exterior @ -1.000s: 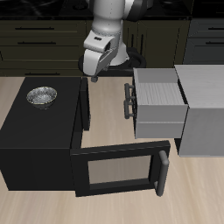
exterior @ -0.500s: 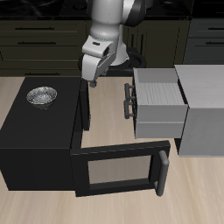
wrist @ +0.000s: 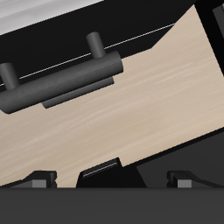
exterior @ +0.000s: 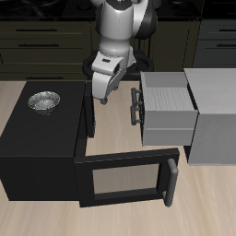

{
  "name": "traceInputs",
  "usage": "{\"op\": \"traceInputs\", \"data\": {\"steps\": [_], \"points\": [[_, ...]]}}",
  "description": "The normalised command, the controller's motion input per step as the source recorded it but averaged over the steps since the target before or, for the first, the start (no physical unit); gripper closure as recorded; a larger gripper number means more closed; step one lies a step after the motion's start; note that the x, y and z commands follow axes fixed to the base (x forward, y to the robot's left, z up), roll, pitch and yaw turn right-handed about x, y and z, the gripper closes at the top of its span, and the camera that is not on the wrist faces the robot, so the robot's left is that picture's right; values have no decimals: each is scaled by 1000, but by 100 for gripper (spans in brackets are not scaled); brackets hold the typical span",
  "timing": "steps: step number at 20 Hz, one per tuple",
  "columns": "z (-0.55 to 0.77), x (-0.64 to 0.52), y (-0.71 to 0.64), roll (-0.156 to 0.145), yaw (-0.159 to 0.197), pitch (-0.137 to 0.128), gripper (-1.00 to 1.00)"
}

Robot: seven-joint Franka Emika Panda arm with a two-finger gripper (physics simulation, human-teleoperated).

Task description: Close the top drawer of the white cabinet

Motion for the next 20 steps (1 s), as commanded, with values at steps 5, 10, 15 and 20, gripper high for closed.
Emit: {"op": "traceInputs", "data": {"steps": [5,10,15,20], "points": [[-152,85,118,25,13,-6,-100],[-121,39,214,38,20,-9,-100],[-53,48,279,55,5,-10,-100],[-84,33,327,53,7,-9,-100]]}}
